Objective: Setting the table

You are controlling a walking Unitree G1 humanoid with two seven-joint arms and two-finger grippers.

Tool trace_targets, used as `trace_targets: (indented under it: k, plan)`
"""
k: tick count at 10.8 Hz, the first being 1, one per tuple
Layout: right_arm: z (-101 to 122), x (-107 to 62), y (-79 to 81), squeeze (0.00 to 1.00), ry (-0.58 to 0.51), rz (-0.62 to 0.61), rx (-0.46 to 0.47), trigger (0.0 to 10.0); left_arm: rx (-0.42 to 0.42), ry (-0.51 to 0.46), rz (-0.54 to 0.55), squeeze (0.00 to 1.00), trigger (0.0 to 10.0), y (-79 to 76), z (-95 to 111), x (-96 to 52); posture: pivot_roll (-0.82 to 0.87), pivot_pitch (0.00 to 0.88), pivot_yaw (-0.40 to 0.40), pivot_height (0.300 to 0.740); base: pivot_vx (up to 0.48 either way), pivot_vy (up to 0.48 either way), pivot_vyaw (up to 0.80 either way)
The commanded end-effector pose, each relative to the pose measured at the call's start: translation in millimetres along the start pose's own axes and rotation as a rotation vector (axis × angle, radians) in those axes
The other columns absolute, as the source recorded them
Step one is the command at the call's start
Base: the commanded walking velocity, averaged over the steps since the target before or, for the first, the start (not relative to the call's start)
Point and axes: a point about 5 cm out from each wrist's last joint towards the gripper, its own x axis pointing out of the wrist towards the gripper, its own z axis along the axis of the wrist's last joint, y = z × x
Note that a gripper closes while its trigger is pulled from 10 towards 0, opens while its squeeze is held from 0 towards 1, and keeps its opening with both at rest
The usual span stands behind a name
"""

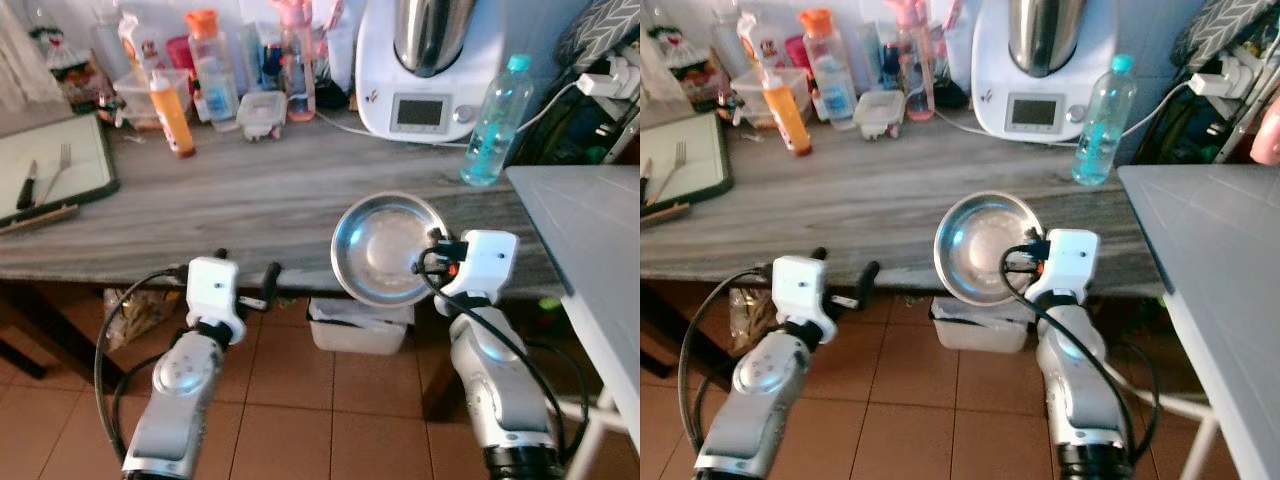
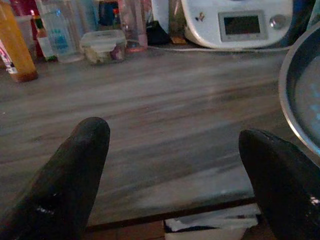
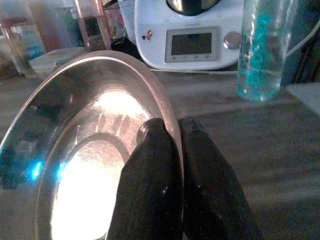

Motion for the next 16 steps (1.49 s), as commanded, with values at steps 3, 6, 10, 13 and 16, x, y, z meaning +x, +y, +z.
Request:
trace_targets:
  k: [3,6,10,13,16]
  plan:
    - [3,2.6,7.2,0.0,-0.018,0.019,0.008,10.0,0.014,0.004,0.016,0.0,10.0,8.5,0,-1.9,0.09,0.0,0.042,0.74,0.33,0.0,0.0]
    - [3,2.0,7.8,0.0,-0.016,0.023,0.009,10.0,0.014,0.003,0.016,0.0,10.0,8.9,0,-2.9,0.1,0.0,0.042,0.74,0.331,0.0,0.0]
    - [-3,-1.2,10.6,0.0,0.003,0.035,0.015,10.0,0.023,-0.007,0.012,0.0,10.0,15.5,0,-17.0,0.11,0.0,0.042,0.74,0.142,0.0,0.0]
    - [-12,-0.2,13.4,0.0,0.035,0.051,0.041,10.0,0.007,0.031,-0.044,0.0,10.0,21.3,-5,-40.6,0.13,0.0,0.035,0.74,0.0,0.0,0.0]
    - [-21,9.8,33.8,0.0,0.076,0.073,0.125,10.0,0.021,0.08,-0.074,0.0,10.0,27.0,-8,-55.6,0.15,0.0,0.043,0.74,0.0,0.0,0.0]
